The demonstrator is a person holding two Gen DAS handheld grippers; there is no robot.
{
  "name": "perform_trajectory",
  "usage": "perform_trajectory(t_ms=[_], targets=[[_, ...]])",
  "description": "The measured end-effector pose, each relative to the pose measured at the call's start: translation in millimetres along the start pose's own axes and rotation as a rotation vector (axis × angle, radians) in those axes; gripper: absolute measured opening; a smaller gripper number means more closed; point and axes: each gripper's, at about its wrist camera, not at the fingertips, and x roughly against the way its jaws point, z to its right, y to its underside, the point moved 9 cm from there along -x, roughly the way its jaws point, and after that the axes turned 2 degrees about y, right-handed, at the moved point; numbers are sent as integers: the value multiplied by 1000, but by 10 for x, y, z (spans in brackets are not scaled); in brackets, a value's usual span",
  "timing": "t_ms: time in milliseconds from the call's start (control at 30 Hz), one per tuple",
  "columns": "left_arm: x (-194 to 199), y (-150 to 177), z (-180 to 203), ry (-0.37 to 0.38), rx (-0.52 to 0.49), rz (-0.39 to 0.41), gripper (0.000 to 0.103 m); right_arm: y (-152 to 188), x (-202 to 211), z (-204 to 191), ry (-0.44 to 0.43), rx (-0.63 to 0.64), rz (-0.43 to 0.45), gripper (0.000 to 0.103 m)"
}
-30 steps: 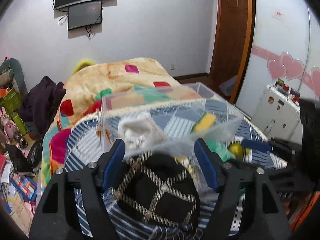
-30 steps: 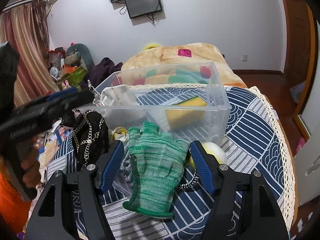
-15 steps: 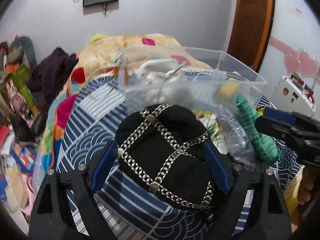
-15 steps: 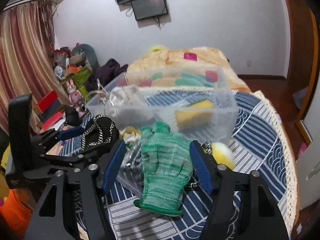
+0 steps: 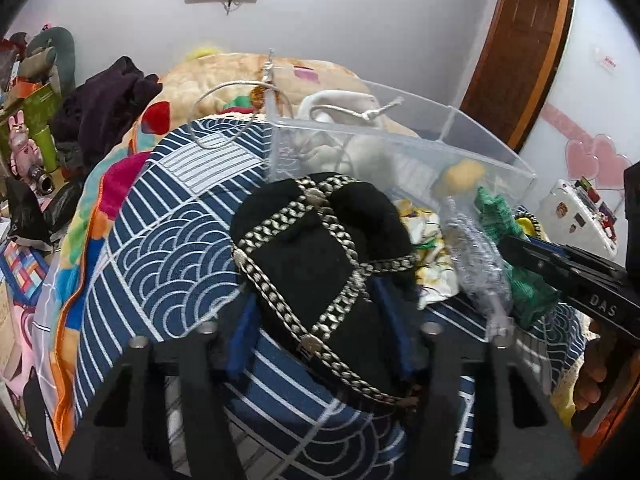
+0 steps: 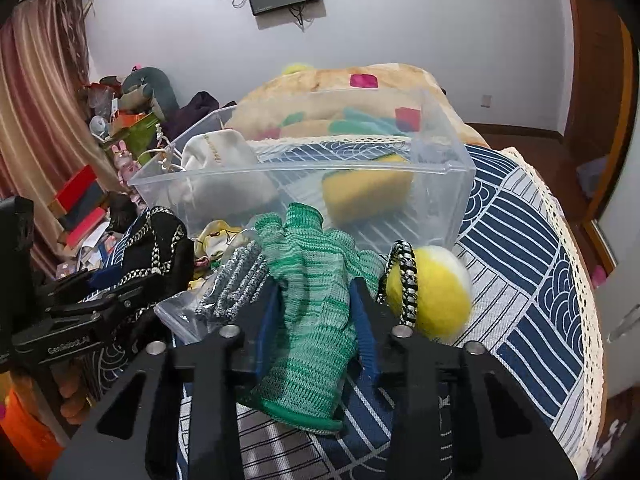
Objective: Organize soft objects
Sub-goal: 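Grasp the green knit glove with the right tool while the left tool grasps the black cap, then lower the glove into the box with the right tool while the left lowers the black cap in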
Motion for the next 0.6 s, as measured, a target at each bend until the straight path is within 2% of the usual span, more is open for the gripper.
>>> perform_trajectory(t_ms=[67,200,400,600], targets=[[34,6,55,10,-15,2,35,-18,18,5,3,7,7,20],[201,-4,140,-21,-48,52,21,-53,83,31,-15,-18,29,14],[428,-99,172,4,-37,103,20,-174,303,40,-48,-43,98,14],[682,-357,236,6,-91,177,20,-307,494,16,-11,-12,158,14]])
